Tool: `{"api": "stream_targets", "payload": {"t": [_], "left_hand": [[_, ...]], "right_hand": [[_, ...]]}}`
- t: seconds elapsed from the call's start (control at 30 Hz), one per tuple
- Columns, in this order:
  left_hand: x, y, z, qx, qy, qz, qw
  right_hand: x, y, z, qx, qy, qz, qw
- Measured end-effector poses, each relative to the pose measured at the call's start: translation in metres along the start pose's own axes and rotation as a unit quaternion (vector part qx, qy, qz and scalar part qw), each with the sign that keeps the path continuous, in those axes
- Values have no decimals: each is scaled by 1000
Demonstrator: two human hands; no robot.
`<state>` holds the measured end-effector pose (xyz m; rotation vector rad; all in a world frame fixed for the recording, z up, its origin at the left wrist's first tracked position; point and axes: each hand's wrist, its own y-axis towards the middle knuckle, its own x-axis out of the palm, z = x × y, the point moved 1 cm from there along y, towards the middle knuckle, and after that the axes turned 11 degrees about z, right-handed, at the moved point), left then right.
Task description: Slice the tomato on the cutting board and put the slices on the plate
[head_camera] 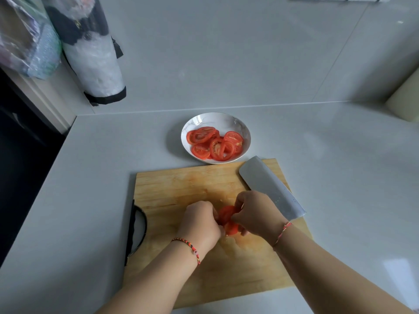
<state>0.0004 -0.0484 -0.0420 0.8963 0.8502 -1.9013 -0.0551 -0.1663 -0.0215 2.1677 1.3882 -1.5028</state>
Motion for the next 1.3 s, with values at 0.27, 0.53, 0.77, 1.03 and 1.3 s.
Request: {"api": "stream_targets", "payload": {"t": [0.27, 0.53, 0.77, 1.03, 1.3], "left_hand": [[-16, 13, 5, -40, -86, -28, 995], [-69, 97, 49, 8, -157, 48, 986], [-67, 180, 62, 35, -138, 62, 988], [-52, 207, 46, 41, -120, 69, 990], [-54, 200, 54, 87, -107, 171, 975]], "right_hand": [[-6, 16, 2, 84, 195, -75, 974], [-53, 90, -33, 46, 373, 5, 927], [-63, 170, -52, 112, 459, 61, 879], [-52, 224, -34, 126, 265, 110, 950], [-60, 190, -50, -7, 158, 240, 958]]}}
